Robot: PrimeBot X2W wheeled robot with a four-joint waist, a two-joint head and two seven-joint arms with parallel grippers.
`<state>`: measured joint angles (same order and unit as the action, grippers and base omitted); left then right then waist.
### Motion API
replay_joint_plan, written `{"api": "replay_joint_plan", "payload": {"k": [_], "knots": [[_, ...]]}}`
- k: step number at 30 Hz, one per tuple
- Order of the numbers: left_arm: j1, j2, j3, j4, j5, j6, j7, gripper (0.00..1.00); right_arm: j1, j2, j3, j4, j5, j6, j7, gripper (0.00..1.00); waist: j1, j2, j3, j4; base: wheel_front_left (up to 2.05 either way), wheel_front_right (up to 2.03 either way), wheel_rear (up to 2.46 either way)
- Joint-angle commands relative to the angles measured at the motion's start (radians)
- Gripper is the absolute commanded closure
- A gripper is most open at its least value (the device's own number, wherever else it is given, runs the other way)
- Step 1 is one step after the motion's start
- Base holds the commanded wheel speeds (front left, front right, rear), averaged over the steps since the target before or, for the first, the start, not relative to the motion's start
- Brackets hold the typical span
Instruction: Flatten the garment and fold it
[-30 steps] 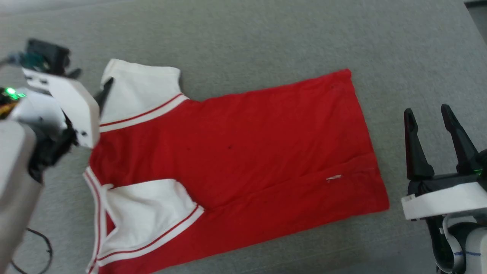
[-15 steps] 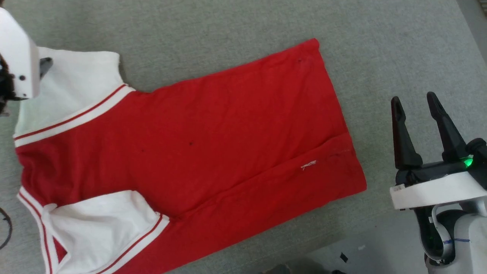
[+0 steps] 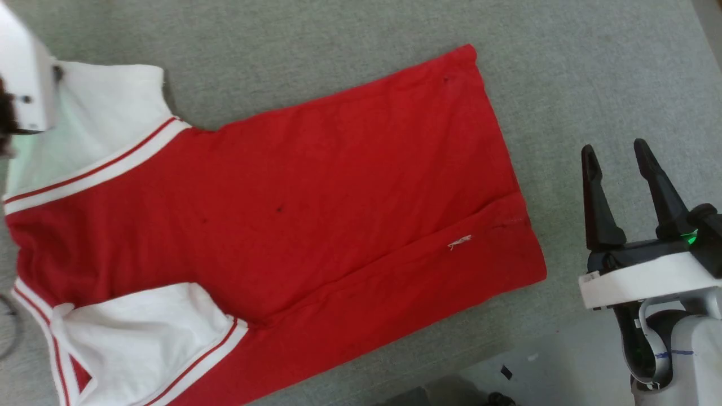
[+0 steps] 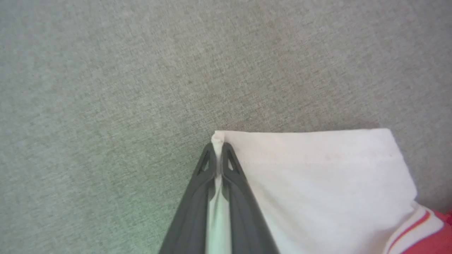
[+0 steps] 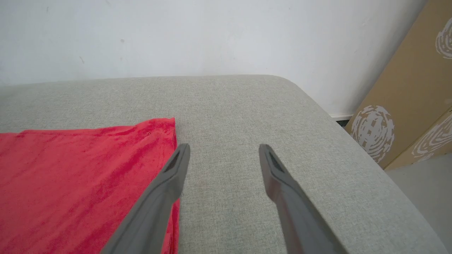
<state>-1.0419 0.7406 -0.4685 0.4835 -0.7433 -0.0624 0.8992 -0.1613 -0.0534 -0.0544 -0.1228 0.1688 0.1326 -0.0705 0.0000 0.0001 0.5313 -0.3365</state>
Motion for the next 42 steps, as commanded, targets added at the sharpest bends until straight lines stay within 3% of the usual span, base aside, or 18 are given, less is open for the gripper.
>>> {"api": "replay_joint_plan", "payload": {"k": [1, 4, 8, 13, 17, 28, 34, 42], "knots": [[0.045, -0.029, -0.02, 0.012, 0.007, -0.009, -0.024, 1.0, -0.011, 0.003, 0.0, 0.002, -0.013, -0.002, 0.005, 0.0, 0.0, -0.0001, -0.023, 0.021, 0.0, 0.0, 0.0], [0.051, -0.05, -0.027, 0.004, 0.038, -0.009, -0.118, 1.0, -0.015, -0.001, 0.009, 0.006, -0.045, -0.002, 0.035, 0.0, 0.0, -0.0001, -0.056, 0.055, 0.0, 0.0, 0.0], [0.056, -0.076, -0.042, -0.016, 0.08, -0.017, -0.241, 1.0, -0.037, -0.072, 0.037, 0.007, -0.06, -0.002, 0.107, 0.0, 0.0, -0.0001, -0.097, 0.112, 0.0, 0.0, 0.0], [0.083, -0.108, -0.058, -0.077, 0.103, -0.029, -0.372, 1.0, -0.096, -0.218, 0.103, 0.008, 0.017, -0.002, 0.26, 0.0, 0.0, -0.0001, -0.137, 0.19, 0.0, 0.0, 0.0], [0.129, -0.129, -0.081, -0.169, 0.11, -0.036, -0.432, 1.0, -0.156, -0.375, 0.164, 0.026, 0.09, -0.002, 0.416, 0.0, 0.0, -0.0001, -0.146, 0.266, 0.0, 0.0, 0.0], [0.275, -0.143, -0.142, -0.48, 0.13, -0.001, -0.468, 1.0, -0.37, -0.693, 0.377, 0.156, 0.296, -0.002, 0.715, 0.0, 0.0, -0.0001, -0.092, 0.446, 0.0, 0.0, 0.0], [0.313, -0.172, -0.159, -0.574, 0.13, 0.033, -0.476, 1.0, -0.491, -0.772, 0.486, 0.256, 0.314, -0.002, 0.756, 0.0, 0.0, -0.0001, -0.06, 0.508, 0.0, 0.0, 0.0], [0.319, -0.195, -0.172, -0.599, 0.133, 0.044, -0.494, 1.0, -0.553, -0.822, 0.663, 0.384, 0.347, -0.002, 0.746, 0.0, 0.0, -0.0001, -0.042, 0.544, 0.0, 0.0, 0.0]]}}
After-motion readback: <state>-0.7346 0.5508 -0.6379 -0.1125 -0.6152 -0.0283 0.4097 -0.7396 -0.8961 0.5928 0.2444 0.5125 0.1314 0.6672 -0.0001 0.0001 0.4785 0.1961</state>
